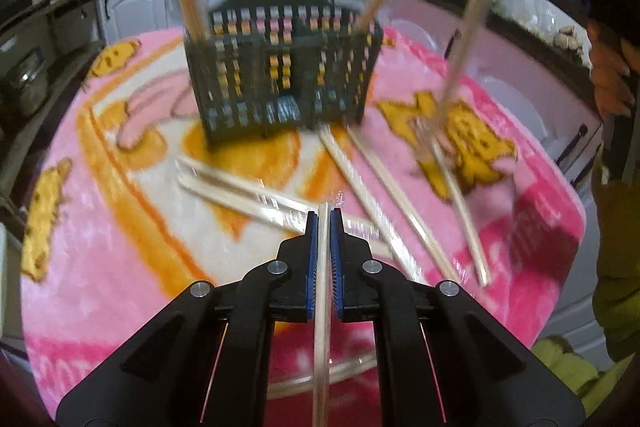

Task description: Organize utensils

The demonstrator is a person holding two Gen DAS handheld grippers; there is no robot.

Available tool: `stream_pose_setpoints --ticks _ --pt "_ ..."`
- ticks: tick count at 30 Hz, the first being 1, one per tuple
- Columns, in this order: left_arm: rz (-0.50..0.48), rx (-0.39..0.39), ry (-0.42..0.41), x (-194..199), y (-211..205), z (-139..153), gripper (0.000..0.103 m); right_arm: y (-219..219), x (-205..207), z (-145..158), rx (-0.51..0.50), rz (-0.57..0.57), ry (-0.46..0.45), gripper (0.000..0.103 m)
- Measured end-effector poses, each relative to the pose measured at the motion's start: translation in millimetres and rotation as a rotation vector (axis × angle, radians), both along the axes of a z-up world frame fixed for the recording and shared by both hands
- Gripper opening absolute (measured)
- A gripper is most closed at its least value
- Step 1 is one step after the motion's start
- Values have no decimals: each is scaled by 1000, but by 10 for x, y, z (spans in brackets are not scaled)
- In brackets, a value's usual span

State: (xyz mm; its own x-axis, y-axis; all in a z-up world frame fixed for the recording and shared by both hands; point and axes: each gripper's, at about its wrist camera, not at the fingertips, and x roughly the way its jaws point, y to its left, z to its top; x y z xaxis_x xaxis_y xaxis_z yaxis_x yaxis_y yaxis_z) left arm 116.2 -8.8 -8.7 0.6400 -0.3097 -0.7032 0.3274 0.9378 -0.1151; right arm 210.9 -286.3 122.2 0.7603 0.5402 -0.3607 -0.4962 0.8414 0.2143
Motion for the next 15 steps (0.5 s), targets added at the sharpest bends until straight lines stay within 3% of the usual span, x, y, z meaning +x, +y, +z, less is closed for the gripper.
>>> stream_pose_setpoints --ticks 15 --pt "78 -95 -236 191 122 990 3 90 -220 340 11 47 -88 2"
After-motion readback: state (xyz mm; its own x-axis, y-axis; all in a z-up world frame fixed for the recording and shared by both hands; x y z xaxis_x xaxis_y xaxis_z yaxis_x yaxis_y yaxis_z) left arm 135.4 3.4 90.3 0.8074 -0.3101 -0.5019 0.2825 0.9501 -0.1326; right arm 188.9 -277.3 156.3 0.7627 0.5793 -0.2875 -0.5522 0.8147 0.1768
